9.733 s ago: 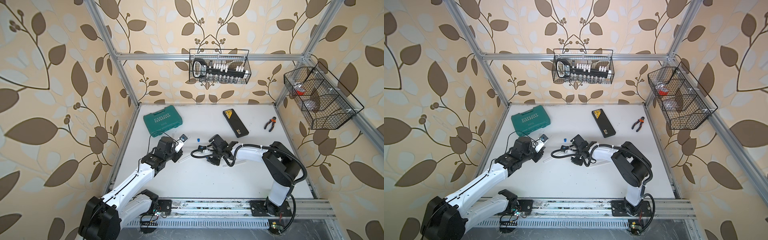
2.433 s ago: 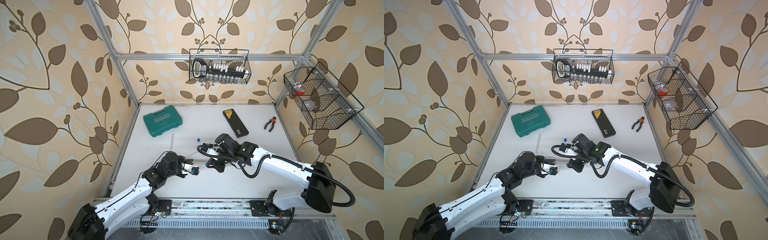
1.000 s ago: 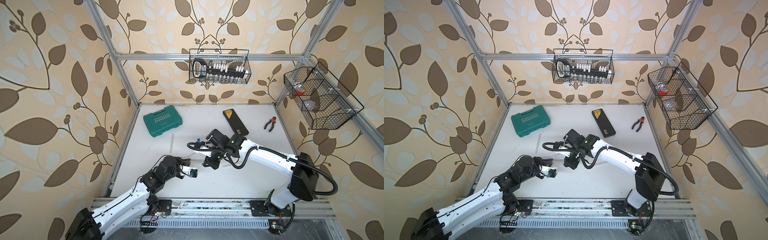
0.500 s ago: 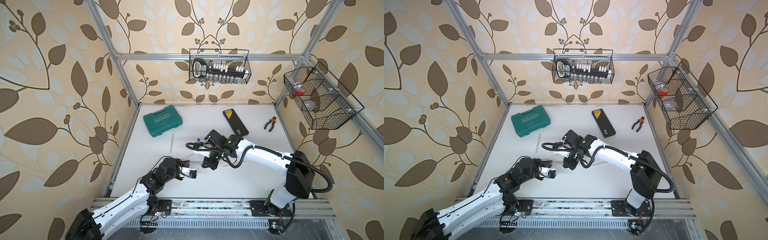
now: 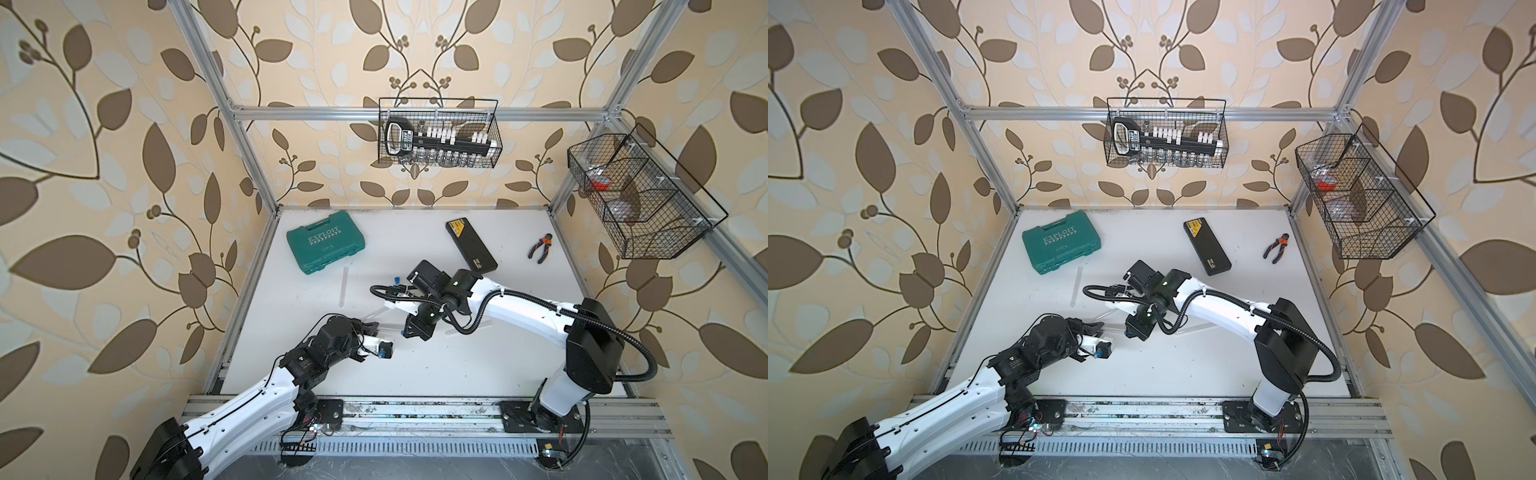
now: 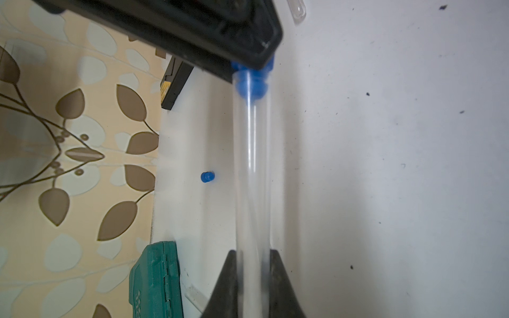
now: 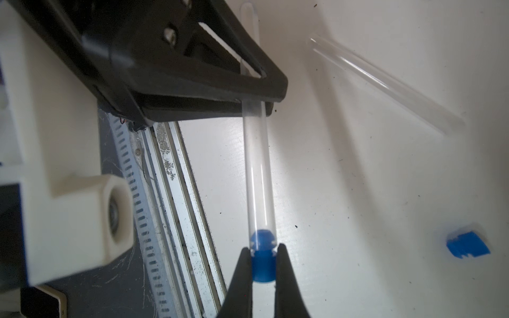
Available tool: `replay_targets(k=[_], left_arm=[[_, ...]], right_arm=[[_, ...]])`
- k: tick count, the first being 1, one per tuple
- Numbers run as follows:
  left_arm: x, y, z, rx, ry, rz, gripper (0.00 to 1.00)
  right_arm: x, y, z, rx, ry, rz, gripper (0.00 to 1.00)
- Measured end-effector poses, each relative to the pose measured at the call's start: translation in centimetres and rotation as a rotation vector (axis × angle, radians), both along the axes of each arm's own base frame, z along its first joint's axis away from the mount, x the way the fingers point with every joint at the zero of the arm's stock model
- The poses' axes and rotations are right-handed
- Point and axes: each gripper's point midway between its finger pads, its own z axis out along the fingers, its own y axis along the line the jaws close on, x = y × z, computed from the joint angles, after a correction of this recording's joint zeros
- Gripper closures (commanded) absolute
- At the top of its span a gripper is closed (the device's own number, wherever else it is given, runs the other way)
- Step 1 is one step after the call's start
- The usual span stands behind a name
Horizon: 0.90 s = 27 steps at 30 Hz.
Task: Insert stoppers into test tubes
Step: Insert the stopper into the test tube.
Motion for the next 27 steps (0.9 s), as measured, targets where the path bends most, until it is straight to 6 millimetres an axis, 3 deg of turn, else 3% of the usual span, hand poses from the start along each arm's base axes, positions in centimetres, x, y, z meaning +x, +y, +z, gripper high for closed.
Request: replay_targets(k=[22, 25, 27], left_arm=[[-0.4, -0.4, -0.1, -0.018, 0.022, -0.007, 1.0], [-0.6, -0.8, 0.0, -0.026, 0.031, -0.031, 1.0], [-3.3, -4.0, 1.4, -0.099, 0.038, -0.23, 1.0]], right_arm=[[-0.1, 0.2, 0.3, 0.023, 0.039, -0.018, 0.87], [-0.1, 0.5, 0.4, 0.036, 0.038, -0.019, 0.78], [2.1, 3.5, 2.7, 0.187, -0.066, -0.01, 0.64]])
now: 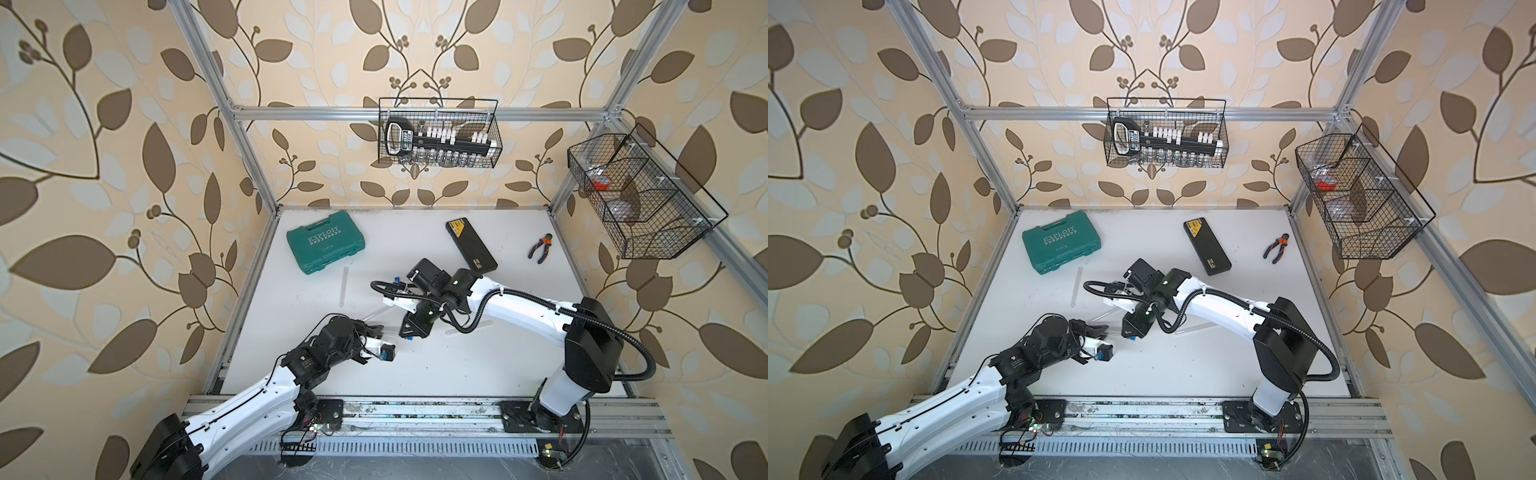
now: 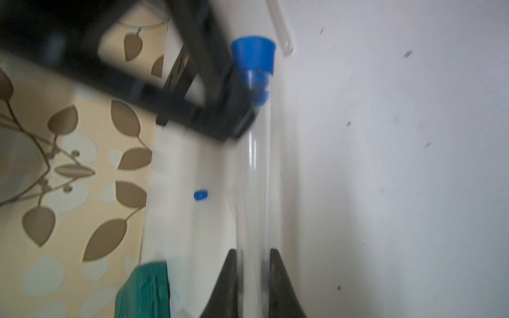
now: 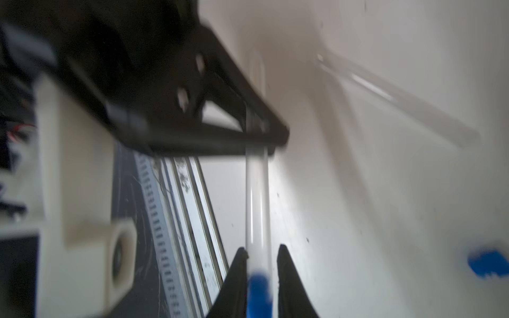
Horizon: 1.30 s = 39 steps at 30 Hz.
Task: Insert stoppers into test tubes
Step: Insert the stopper into the test tube.
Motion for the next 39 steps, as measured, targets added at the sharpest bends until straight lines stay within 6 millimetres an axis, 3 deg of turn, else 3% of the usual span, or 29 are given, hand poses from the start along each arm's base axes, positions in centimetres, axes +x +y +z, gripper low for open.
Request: replay_targets(k=[3, 7, 12, 16, 18, 20, 23, 29, 35, 39], left_arm=[[-2.7, -2.4, 2.5, -0.09, -0.021, -0.172, 1.0], [-3.0, -2.7, 3.6, -0.126, -0.043, -0.198, 1.0], [-2.4, -3.3, 5.4, -0.23, 0.0, -0.148, 1.0], [-0.8, -3.9, 7.9, -0.401, 0.115, -0.035, 1.0], [0.0, -4.3, 9.1, -0.496, 0.182, 0.019, 1.0], [0.8, -4.5, 10.0, -0.577, 0.239, 0.06, 1.0], [2.0, -5.0, 11.2, -0.691, 0.332, 0.1, 1.0], [5.4, -4.6, 12.9, -0.885, 0.509, 0.131, 1.0], [4.8, -5.5, 14.3, -0.937, 0.595, 0.021, 1.0], [4.0, -5.8, 15.2, -0.948, 0.612, -0.044, 1.0]], right_arm=[[2.4, 2.1, 4.2, 0.166, -0.123, -0.013, 0.4], [4.4, 0.7, 9.1, 0.286, -0.216, -0.083, 0.38], [5.0, -4.8, 15.2, 0.414, -0.283, -0.246, 0.5], [4.4, -9.7, 18.5, 0.5, -0.243, -0.47, 0.6], [4.2, -12.0, 20.2, 0.56, -0.181, -0.593, 0.6], [4.0, -13.8, 21.4, 0.619, -0.105, -0.684, 0.52], [3.3, -15.0, 22.1, 0.713, 0.062, -0.747, 0.43], [1.5, -12.8, 20.5, 0.763, 0.445, -0.706, 0.29], [0.4, -11.3, 20.0, 0.738, 0.593, -0.652, 0.32], [-0.2, -9.9, 19.3, 0.708, 0.655, -0.617, 0.4]])
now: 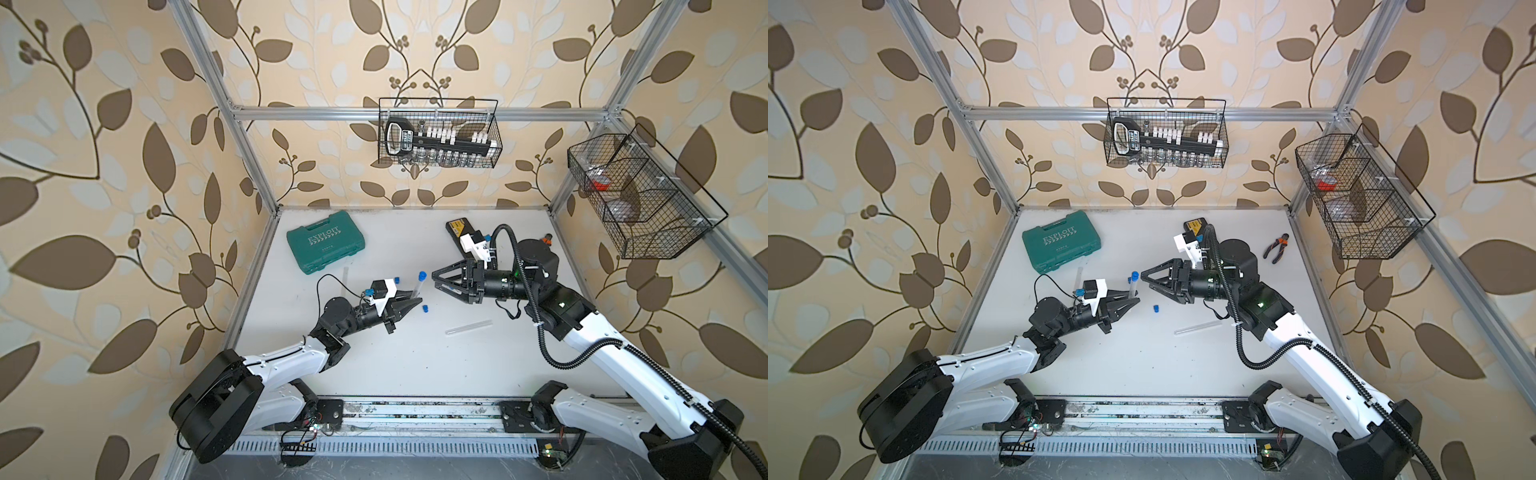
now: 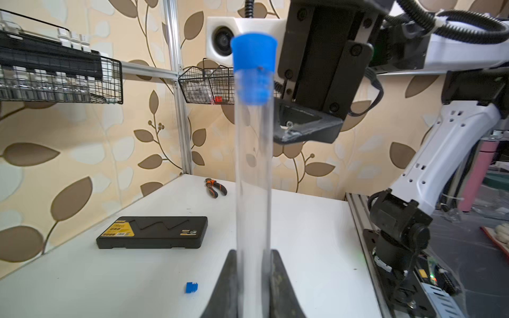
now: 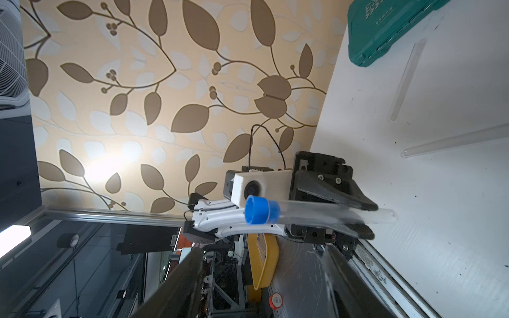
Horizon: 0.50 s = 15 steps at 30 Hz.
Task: Insert stoppers into test tubes
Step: Insert the stopper into the test tube.
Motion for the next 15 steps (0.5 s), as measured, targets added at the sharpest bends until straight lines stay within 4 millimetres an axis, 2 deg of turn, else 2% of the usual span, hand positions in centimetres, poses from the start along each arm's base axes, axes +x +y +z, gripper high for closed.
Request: replay_targets(k=[4, 15], left_arm=[[-0.6, -0.1, 0.3, -0.008, -0.015, -0.032, 1.0], [-1.4, -0.2, 0.7, -0.014, -0.039, -0.075, 1.0]], right_arm=[[0.1, 0.7, -0.1, 0.016, 0.027, 0.024, 0.43], [-0.6, 1.6, 1.5, 0.08, 0.017, 0.062, 0.5]])
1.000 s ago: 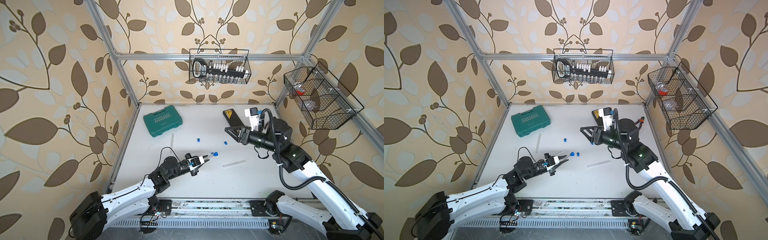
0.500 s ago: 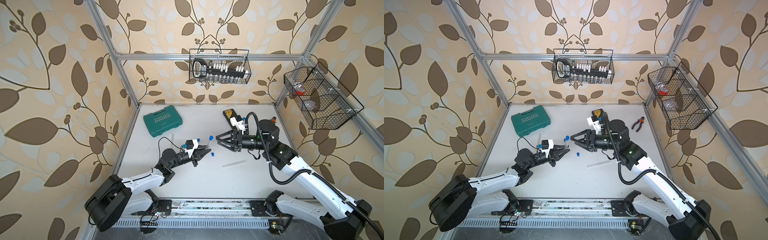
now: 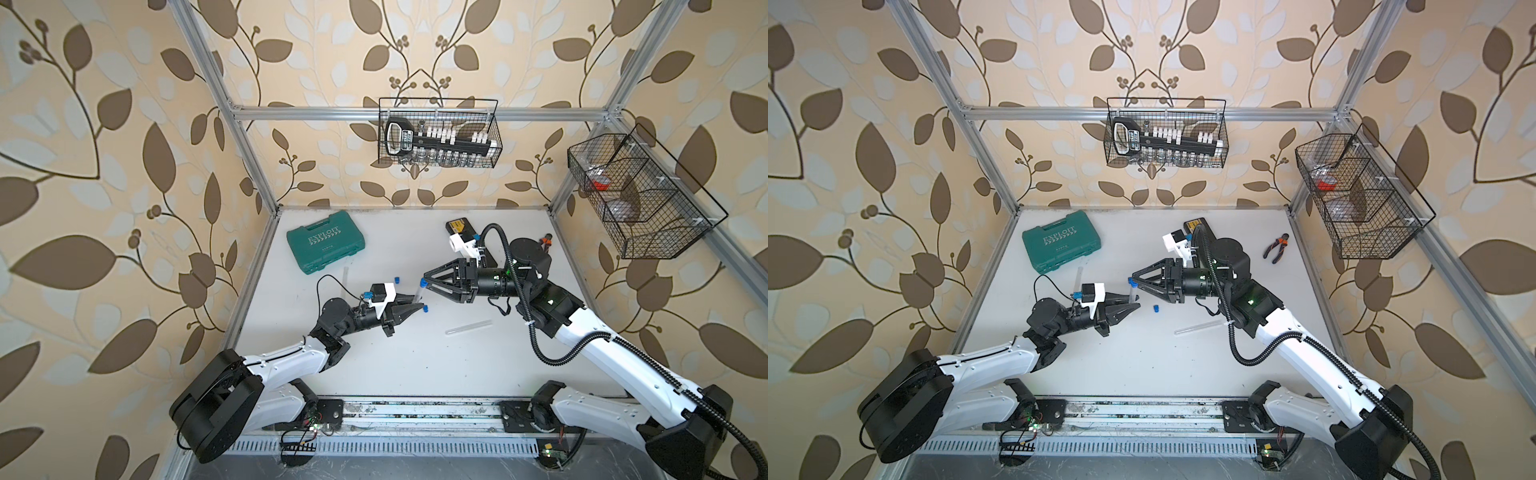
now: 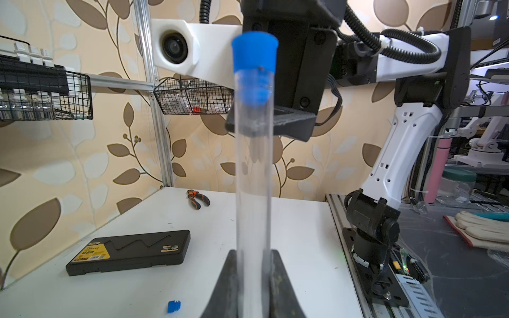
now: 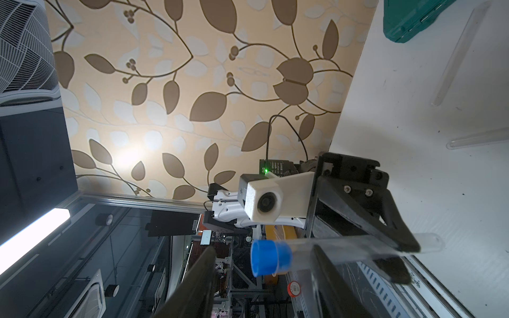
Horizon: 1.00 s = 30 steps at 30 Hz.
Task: Insert stoppers into test tubes
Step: Insert the stopper into the test tube.
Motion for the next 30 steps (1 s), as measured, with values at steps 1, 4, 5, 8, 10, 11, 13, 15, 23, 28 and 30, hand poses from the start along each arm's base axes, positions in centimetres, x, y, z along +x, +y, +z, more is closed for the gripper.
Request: replay_targets(k=[1, 4, 5, 8, 10, 11, 13, 15, 23, 28, 30], left_arm=[[0.0, 0.0, 0.1, -0.003, -0.003, -0.001, 1.0], [-0.1, 0.0, 0.3, -0.01, -0.002, -0.006, 1.0], [-0.1, 0.0, 0.3, -0.011, -0.001, -0.007, 1.0], [-0.2, 0.0, 0.2, -0.006, 0.004, -0.013, 1.0], [-0.3, 0.0, 0.1, -0.003, 0.008, -0.018, 1.0], [-0.3, -0.1, 0.0, -0.002, 0.009, -0.022, 1.0], [-0.4, -0.1, 0.0, 0.001, 0.01, -0.028, 1.0], [-0.5, -0.2, 0.0, 0.004, 0.011, -0.034, 1.0], [-0.8, -0.2, -0.3, 0.026, 0.032, -0.054, 1.0], [-1.0, -0.3, 0.5, 0.025, 0.024, -0.065, 1.0], [-1.1, -0.3, 0.6, 0.029, 0.026, -0.072, 1.0]], right_arm=[[0.0, 0.0, 0.0, 0.0, 0.001, 0.001, 0.51], [0.0, 0.0, -0.5, -0.003, 0.008, 0.001, 0.53], [0.0, 0.0, -0.8, -0.007, 0.015, 0.001, 0.54], [0.0, 0.1, -1.5, -0.015, 0.03, 0.002, 0.56], [0.0, 0.1, -1.6, -0.015, 0.029, 0.002, 0.56], [-0.1, 0.1, -1.6, -0.015, 0.029, 0.004, 0.56], [-0.2, 0.2, -1.6, -0.016, 0.028, 0.007, 0.57], [-0.2, 0.2, -1.6, -0.017, 0.024, 0.009, 0.59], [-0.3, 0.1, -1.8, 0.014, 0.021, -0.003, 0.65], [-0.4, -0.1, -1.1, 0.042, 0.004, -0.01, 0.68], [-0.4, -0.2, -1.0, 0.045, -0.002, -0.013, 0.68]])
